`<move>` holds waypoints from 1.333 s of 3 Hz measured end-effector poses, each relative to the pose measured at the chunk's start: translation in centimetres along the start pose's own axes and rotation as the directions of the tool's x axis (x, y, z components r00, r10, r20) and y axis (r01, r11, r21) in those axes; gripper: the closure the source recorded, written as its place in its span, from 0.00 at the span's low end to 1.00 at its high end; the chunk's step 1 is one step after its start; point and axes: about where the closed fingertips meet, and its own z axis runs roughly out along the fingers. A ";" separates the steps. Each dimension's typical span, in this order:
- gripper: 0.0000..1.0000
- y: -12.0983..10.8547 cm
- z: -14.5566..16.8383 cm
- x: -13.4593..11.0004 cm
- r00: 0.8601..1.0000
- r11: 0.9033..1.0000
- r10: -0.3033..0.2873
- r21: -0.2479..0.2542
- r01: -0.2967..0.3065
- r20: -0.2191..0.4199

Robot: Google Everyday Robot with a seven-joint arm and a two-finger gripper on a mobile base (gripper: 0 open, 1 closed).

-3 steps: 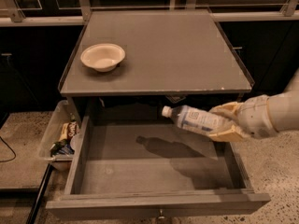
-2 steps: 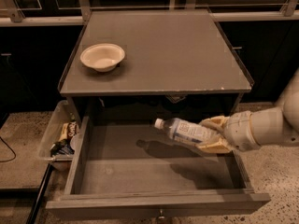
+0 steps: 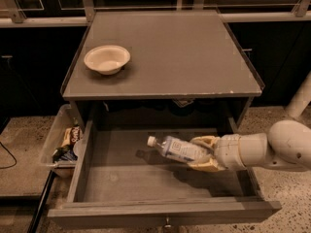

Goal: Place blue plastic bottle into top drawer

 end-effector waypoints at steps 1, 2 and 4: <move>1.00 0.6 2.5 1.5 0.999 1.000 -0.015 -0.025 0.016 0.040; 1.00 0.9 4.0 2.3 0.998 0.999 -0.021 -0.046 0.024 0.058; 0.81 1.1 4.7 2.8 0.999 0.998 -0.017 -0.058 0.019 0.048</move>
Offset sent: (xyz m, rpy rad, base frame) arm 0.0072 0.0208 -0.0618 0.0640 0.0018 0.0841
